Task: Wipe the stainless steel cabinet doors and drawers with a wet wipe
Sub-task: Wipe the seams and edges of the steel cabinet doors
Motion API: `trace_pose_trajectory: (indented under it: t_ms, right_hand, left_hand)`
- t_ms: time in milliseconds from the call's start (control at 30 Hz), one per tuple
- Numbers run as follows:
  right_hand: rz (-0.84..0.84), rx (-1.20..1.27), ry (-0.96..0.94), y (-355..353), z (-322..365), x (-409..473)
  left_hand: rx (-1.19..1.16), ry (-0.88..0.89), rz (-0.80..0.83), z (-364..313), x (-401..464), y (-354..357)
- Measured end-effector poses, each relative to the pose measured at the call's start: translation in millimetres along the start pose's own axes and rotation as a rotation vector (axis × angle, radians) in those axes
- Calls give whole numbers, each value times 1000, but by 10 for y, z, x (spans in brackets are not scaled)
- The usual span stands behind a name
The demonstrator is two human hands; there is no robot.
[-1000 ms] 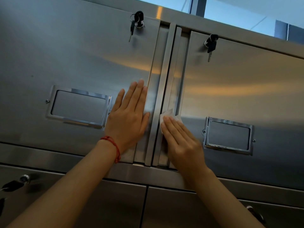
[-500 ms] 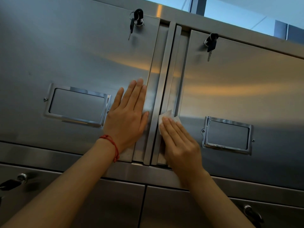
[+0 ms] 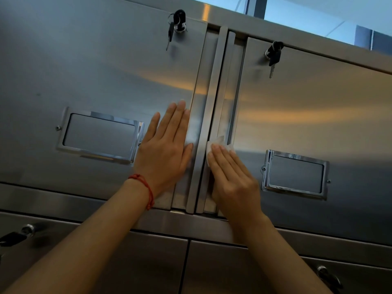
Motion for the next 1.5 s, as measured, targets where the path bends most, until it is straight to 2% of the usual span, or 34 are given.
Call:
trace_pose_trajectory:
  t_ms: [967,1200,1500]
  right_hand:
    - [108,74,-114,8,339,-700]
    - [89,57,-148,16,291,-675]
    - [57,54,-86,-6,169,-397]
  left_hand:
    - [-36,-12,61,5,0,-3]
    - [-34,-9,53,2,0,-6]
    - [-23,3,14,-6,-6,-3]
Point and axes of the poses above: each hand's wrist, its own x-axis towards the middle knuckle, its own y-axis out of the palm, z = x × y, the point moved 2 cm from there along x, towards the middle knuckle, and after that the axes turned 13 degrees about z, right-handed, at the moved point
